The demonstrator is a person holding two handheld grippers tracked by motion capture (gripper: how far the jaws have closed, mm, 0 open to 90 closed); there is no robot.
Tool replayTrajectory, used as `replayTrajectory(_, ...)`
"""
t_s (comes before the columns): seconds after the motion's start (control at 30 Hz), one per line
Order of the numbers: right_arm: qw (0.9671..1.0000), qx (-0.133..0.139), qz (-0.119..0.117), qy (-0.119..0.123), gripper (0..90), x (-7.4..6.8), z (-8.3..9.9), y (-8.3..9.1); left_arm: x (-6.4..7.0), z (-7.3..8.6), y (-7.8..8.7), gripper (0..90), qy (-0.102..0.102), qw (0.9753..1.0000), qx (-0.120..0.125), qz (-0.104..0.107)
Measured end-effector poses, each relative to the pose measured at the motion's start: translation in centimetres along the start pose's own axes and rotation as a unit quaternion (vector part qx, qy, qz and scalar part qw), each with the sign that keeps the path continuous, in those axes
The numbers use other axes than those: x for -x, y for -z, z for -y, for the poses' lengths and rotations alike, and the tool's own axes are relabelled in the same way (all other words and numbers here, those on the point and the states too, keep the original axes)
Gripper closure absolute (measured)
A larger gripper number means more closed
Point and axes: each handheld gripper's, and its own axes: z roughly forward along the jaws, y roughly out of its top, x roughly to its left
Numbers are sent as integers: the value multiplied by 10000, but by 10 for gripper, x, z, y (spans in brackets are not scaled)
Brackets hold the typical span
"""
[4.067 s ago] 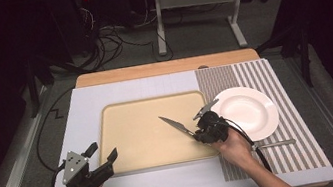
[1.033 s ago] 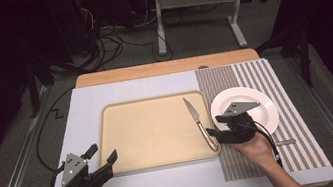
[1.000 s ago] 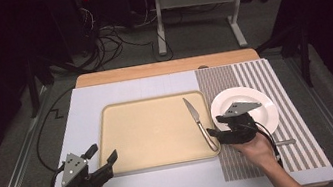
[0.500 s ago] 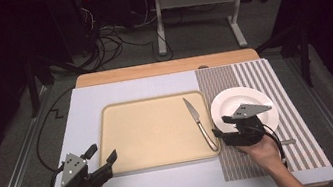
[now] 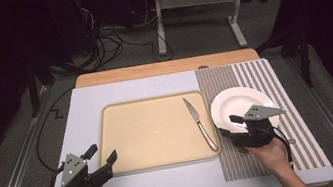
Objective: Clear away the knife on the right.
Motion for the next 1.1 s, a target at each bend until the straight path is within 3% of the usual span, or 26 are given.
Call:
replayTrajectory(0.33,9997,197,16,-154,381,10,8,12,1,0,0,315,-7,10000,-7,31)
replayTrajectory(1.1,9977,600,197,-251,344,25,27,38,2,1,2,316,-13,10000,9,55)
